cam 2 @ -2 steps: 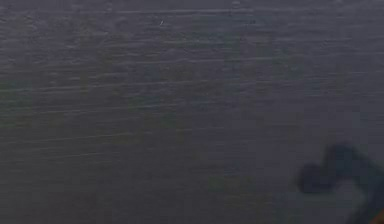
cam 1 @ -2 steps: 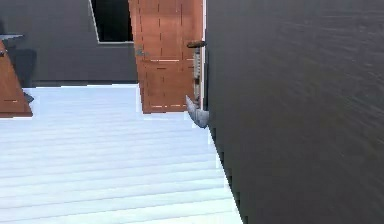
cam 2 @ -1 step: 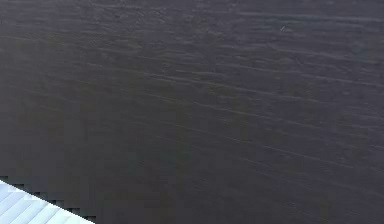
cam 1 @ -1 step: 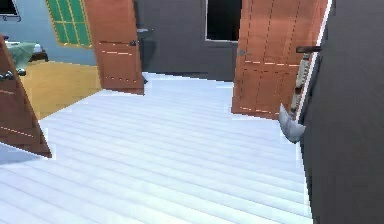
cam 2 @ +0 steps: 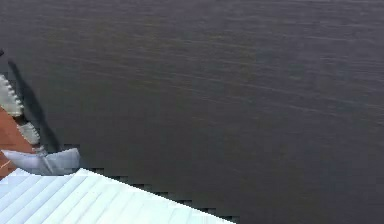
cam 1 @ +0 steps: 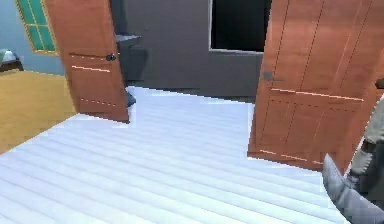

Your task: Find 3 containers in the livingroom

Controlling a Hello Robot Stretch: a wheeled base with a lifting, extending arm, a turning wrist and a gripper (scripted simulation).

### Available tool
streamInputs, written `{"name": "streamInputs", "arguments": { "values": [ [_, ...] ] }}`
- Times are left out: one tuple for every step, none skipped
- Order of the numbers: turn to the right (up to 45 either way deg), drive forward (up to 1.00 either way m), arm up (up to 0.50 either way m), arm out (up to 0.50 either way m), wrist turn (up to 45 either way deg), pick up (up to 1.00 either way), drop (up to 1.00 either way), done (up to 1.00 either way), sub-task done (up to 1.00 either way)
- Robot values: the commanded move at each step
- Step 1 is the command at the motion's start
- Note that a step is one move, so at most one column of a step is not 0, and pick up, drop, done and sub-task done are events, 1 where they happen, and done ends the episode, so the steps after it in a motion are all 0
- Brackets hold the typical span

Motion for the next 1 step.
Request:
{"name": "streamInputs", "arguments": {
  "values": [
    [0.0, 1.0, 0.0, 0.0, 0.0, 0.0, 0.0, 0.0, 0.0]
  ]
}}
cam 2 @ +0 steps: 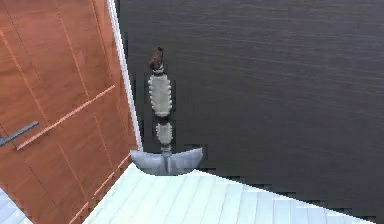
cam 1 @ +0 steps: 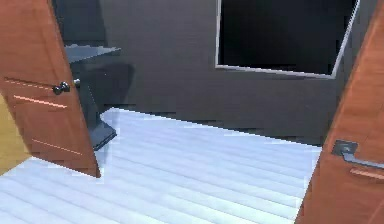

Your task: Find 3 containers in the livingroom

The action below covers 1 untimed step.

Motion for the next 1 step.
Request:
{"name": "streamInputs", "arguments": {
  "values": [
    [0.0, 0.35, 0.0, 0.0, 0.0, 0.0, 0.0, 0.0, 0.0]
  ]
}}
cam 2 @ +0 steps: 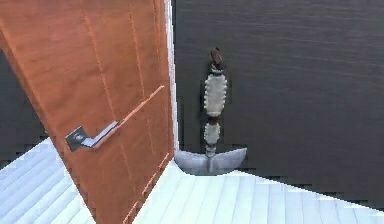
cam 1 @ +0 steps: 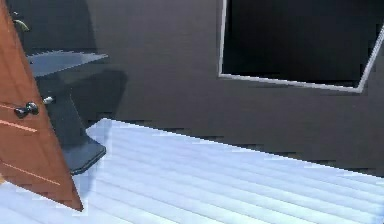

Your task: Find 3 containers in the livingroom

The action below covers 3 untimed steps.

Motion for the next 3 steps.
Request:
{"name": "streamInputs", "arguments": {
  "values": [
    [9.0, 0.0, 0.0, 0.0, 0.0, 0.0, 0.0, 0.0, 0.0],
    [0.0, 1.0, 0.0, 0.0, 0.0, 0.0, 0.0, 0.0, 0.0],
    [45.0, 0.0, 0.0, 0.0, 0.0, 0.0, 0.0, 0.0, 0.0]
  ]
}}
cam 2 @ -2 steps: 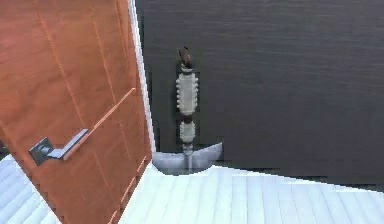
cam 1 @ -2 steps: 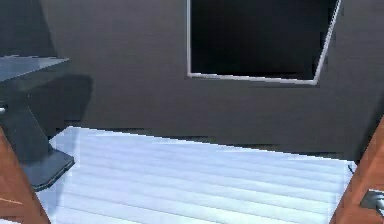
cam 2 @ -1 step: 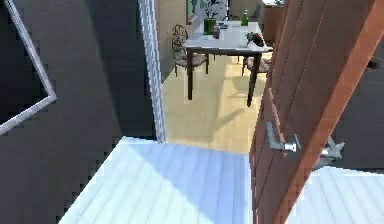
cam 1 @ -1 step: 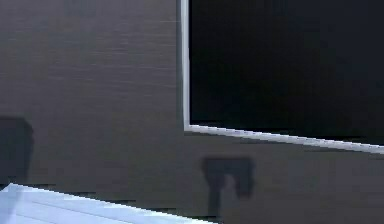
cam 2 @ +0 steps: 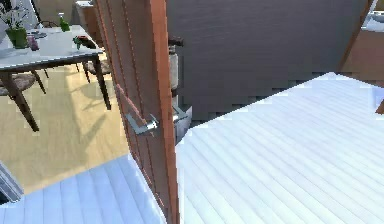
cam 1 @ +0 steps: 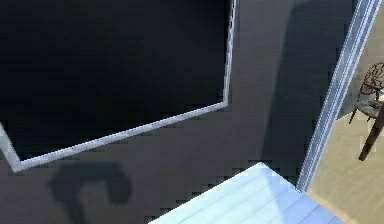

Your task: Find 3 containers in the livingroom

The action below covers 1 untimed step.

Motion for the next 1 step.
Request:
{"name": "streamInputs", "arguments": {
  "values": [
    [12.0, 0.0, 0.0, 0.0, 0.0, 0.0, 0.0, 0.0, 0.0]
  ]
}}
